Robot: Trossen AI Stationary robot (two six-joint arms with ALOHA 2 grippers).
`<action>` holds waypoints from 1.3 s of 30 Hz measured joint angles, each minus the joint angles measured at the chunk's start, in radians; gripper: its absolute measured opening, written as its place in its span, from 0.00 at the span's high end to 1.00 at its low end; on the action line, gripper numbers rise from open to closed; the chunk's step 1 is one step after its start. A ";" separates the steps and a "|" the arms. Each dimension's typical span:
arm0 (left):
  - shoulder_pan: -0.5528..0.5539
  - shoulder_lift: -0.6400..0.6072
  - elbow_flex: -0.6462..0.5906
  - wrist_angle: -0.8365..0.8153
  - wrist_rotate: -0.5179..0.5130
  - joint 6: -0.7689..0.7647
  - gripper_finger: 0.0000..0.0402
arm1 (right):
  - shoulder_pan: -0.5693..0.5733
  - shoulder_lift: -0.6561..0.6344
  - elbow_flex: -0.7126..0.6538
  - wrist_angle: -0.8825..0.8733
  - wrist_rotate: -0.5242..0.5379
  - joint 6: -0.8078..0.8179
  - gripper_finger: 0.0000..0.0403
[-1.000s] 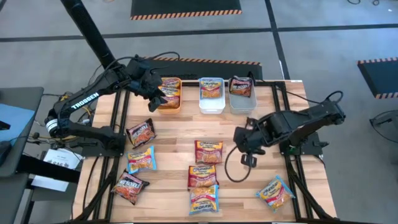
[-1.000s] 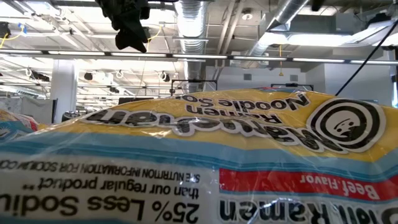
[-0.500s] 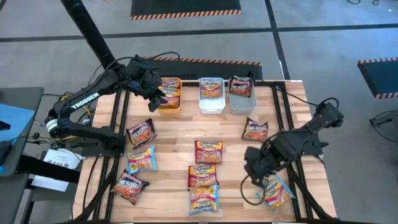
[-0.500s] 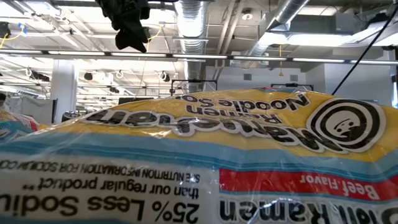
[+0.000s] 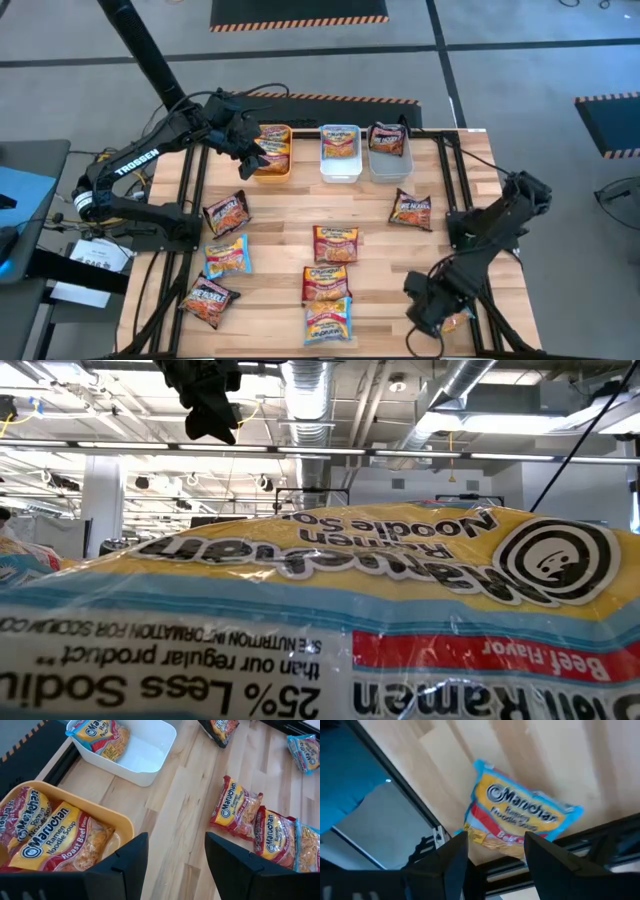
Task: Sort Maruchan noodles
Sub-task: Put the blue noodle pack into the white bin
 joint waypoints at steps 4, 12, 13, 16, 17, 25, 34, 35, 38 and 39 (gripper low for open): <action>0.000 0.000 0.000 0.001 0.000 -0.007 0.55 | 0.053 0.001 -0.080 0.121 -0.015 0.063 0.46; 0.000 0.000 0.000 0.001 0.000 -0.008 0.55 | 0.116 0.000 -0.175 0.181 -0.015 0.170 0.46; 0.000 0.000 0.000 0.001 0.000 -0.008 0.55 | 0.120 0.000 -0.181 0.189 -0.014 0.174 0.46; 0.000 0.000 0.000 0.001 0.000 -0.011 0.55 | 0.126 0.000 -0.208 0.240 -0.014 0.195 0.46; 0.000 0.000 0.000 0.001 0.000 -0.011 0.55 | 0.126 0.000 -0.223 0.262 -0.015 0.201 0.46; 0.000 0.000 0.000 0.001 0.000 -0.019 0.55 | 0.122 0.000 -0.315 0.298 -0.011 0.242 0.46; 0.000 0.000 0.000 0.001 0.000 -0.023 0.55 | 0.118 0.066 -0.358 0.390 -0.059 0.246 0.48; 0.000 0.000 0.000 0.001 0.000 -0.023 0.55 | 0.115 0.082 -0.359 0.394 -0.076 0.244 0.49; 0.000 0.000 0.000 0.001 0.000 -0.033 0.55 | 0.113 0.122 -0.357 0.401 -0.110 0.236 0.57; 0.000 0.000 0.000 0.001 0.000 -0.034 0.55 | 0.113 0.127 -0.356 0.403 -0.113 0.235 0.60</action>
